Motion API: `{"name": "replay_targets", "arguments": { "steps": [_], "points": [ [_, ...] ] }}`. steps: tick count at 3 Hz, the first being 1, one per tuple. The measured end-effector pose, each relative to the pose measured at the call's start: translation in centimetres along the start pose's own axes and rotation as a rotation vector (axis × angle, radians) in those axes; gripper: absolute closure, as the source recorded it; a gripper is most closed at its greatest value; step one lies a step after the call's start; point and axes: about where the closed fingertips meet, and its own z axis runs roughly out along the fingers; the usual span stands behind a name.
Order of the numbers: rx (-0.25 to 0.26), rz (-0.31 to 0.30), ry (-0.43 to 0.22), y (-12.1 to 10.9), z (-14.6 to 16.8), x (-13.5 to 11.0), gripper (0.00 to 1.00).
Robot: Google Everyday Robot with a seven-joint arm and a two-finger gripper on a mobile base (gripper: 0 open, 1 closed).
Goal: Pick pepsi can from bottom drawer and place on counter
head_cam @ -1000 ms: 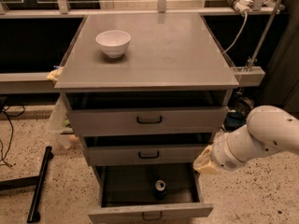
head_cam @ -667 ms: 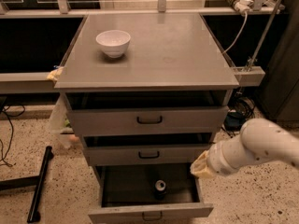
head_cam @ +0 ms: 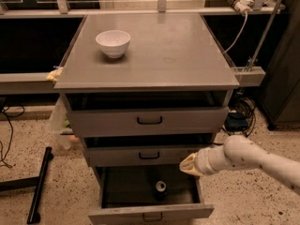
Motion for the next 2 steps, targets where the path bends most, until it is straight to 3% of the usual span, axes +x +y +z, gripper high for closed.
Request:
{"name": "replay_targets", "arguments": {
  "steps": [1,2],
  "points": [
    [-0.039,0.025,-0.008,0.6,6.0,4.1,1.00],
    [-0.057,0.041,-0.017,1.5,7.1,4.6,1.00]
  ]
}}
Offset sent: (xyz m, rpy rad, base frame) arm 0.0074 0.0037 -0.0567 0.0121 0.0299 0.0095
